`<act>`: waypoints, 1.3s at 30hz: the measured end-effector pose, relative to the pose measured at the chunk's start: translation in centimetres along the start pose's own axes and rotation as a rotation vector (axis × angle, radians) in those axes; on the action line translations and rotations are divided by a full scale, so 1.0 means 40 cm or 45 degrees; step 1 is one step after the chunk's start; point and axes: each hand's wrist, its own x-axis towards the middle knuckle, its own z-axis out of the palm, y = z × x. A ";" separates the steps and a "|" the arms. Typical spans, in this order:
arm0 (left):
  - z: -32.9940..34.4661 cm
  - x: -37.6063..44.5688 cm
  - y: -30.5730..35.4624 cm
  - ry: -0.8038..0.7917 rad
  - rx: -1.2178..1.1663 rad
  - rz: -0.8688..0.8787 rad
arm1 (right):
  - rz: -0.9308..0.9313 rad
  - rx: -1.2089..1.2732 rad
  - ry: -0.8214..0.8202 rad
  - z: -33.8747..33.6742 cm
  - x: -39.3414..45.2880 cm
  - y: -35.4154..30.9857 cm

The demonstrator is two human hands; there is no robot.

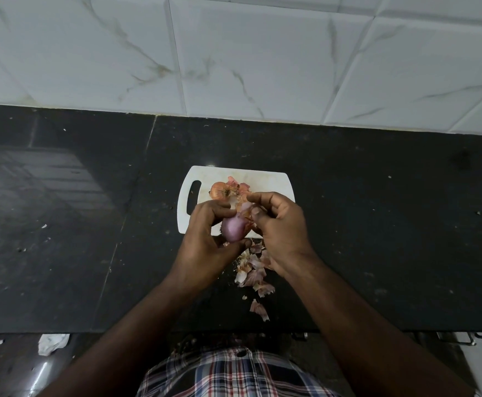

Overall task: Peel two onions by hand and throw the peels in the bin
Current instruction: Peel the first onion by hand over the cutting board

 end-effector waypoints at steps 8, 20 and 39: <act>-0.009 0.001 0.005 -0.116 -0.179 -0.167 | -0.328 -0.578 -0.273 -0.037 0.007 -0.029; -0.042 0.008 0.030 -0.327 -0.906 -0.658 | -0.156 -0.318 -0.095 -0.036 0.025 -0.032; -0.049 0.014 0.036 -0.280 -1.079 -0.677 | -0.269 -0.821 -0.009 -0.082 0.046 -0.013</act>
